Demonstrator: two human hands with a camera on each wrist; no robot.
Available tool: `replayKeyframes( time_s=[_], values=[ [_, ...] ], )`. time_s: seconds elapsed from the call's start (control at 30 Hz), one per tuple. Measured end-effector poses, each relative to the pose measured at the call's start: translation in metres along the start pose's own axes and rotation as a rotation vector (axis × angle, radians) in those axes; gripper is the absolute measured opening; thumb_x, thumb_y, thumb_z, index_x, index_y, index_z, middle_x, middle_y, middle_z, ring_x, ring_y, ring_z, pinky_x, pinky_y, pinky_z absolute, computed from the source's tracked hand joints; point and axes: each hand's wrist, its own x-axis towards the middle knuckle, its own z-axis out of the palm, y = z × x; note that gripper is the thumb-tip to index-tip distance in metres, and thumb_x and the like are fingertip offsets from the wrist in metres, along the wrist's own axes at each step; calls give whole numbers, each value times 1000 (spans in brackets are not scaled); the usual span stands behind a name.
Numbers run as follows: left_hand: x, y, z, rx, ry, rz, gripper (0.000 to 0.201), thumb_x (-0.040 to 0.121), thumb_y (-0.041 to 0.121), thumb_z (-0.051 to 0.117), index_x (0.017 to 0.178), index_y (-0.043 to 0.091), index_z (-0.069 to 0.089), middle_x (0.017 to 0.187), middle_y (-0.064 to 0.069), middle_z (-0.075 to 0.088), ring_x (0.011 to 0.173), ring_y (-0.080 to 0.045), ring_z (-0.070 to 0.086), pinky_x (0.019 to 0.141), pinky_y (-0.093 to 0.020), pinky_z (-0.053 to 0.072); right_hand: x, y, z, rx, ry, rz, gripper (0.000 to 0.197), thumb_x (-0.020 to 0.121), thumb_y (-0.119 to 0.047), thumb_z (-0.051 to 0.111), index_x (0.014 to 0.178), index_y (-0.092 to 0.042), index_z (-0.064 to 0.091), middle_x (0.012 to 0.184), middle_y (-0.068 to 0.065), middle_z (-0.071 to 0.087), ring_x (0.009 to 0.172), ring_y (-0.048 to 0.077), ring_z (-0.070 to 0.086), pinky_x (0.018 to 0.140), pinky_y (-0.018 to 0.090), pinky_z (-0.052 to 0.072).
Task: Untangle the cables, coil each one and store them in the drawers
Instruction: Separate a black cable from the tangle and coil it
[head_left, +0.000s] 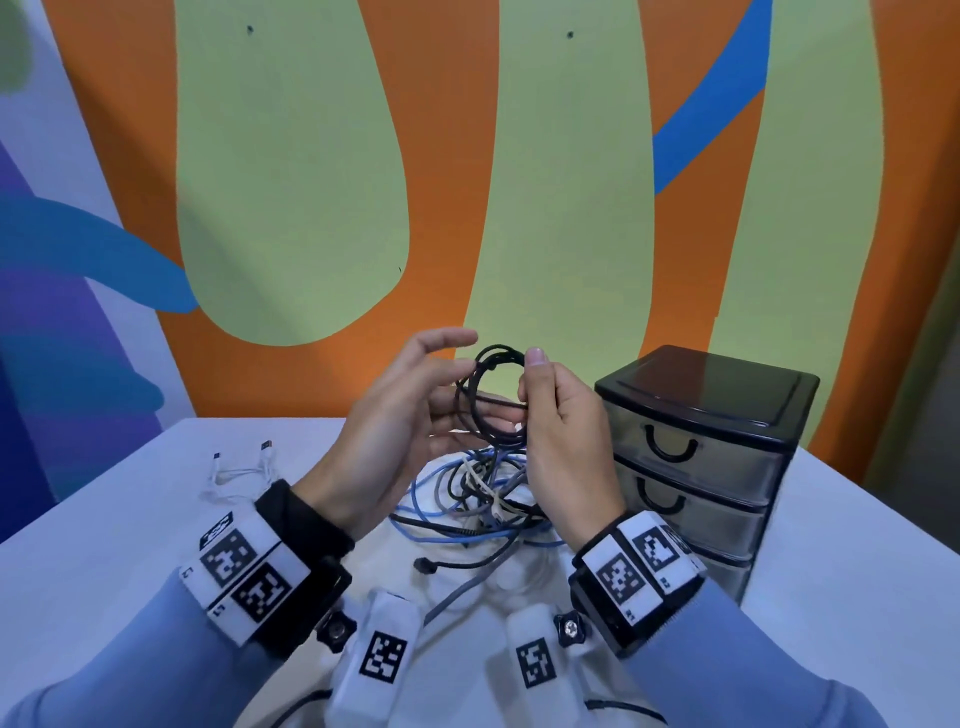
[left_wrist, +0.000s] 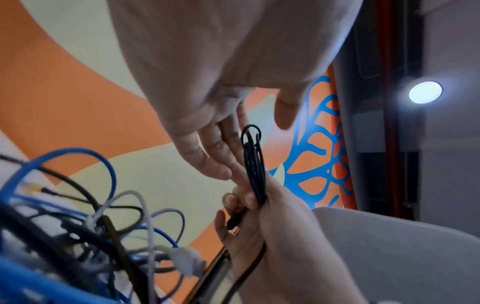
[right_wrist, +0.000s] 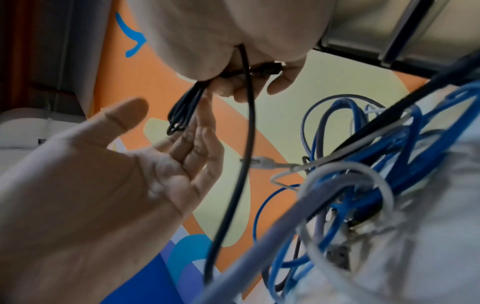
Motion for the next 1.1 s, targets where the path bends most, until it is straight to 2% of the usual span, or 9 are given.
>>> replayKeyframes(
  time_s=[0.17, 0.3, 0.43, 0.53, 0.67, 0.73, 0.8, 0.9, 1.1],
  values=[
    [-4, 0, 1, 444, 28, 184, 53, 91, -6, 72, 127, 30, 58, 90, -26, 72, 79, -34, 67, 95, -61, 58, -3, -3, -2, 50, -63, 8, 46, 111, -45, 41, 74, -18, 45, 59, -6, 26, 56, 16, 25, 55, 34, 22],
    [-7, -4, 4, 833, 84, 417, 31, 88, 14, 70, 110, 35, 70, 92, 4, 66, 77, -19, 62, 78, -43, 56, -4, -4, 0, 84, -85, 3, 49, 111, -45, 41, 76, -13, 48, 69, 4, 30, 64, 21, 29, 61, 38, 27],
    [-3, -9, -2, 980, 134, 358, 9, 88, 37, 80, 94, 40, 75, 98, 12, 61, 84, -7, 64, 80, -38, 57, -6, -4, -1, 84, -85, 31, 46, 111, -43, 42, 71, -20, 42, 67, 1, 27, 63, 20, 27, 61, 38, 26],
    [-1, -14, -6, 1007, 104, 347, 7, 92, 37, 78, 87, 37, 73, 100, 14, 56, 90, -6, 62, 78, -43, 58, -5, -2, -1, 79, -100, 59, 46, 112, -41, 41, 72, -18, 42, 66, 1, 30, 61, 17, 28, 60, 36, 28],
    [4, -13, -7, 666, 152, 301, 7, 100, 35, 71, 94, 34, 69, 117, 6, 55, 106, -4, 61, 89, -24, 49, -1, 8, 4, 160, -80, 241, 48, 112, -42, 39, 83, -9, 57, 63, -8, 61, 65, 15, 56, 69, 40, 51],
    [6, -15, -7, 324, 126, 201, 11, 98, 39, 73, 94, 29, 69, 115, 3, 59, 98, -11, 59, 95, -31, 41, -2, 8, 7, 248, -80, 311, 48, 113, -40, 38, 87, -6, 60, 67, -9, 67, 69, 18, 66, 65, 37, 59],
    [7, -17, -6, 153, 117, 163, 11, 93, 39, 71, 92, 28, 68, 109, 3, 62, 99, -15, 53, 94, -40, 39, -3, 4, 9, 336, -76, 376, 44, 113, -36, 38, 85, -9, 57, 67, -3, 66, 58, 18, 63, 51, 29, 54],
    [8, -15, -7, 19, 94, 138, 10, 98, 36, 72, 99, 28, 66, 110, 6, 67, 108, -14, 52, 98, -41, 40, -3, 2, 9, 426, -68, 459, 43, 114, -36, 38, 82, -11, 52, 72, 14, 62, 51, 16, 57, 47, 26, 52],
    [6, -7, -16, 59, -47, 94, 4, 95, 31, 68, 93, 28, 66, 104, 5, 65, 97, -12, 52, 88, -38, 36, 4, -1, 6, 660, 5, 576, 38, 112, -31, 45, 81, -12, 52, 61, 3, 60, 53, 15, 59, 54, 28, 56]
  ],
)
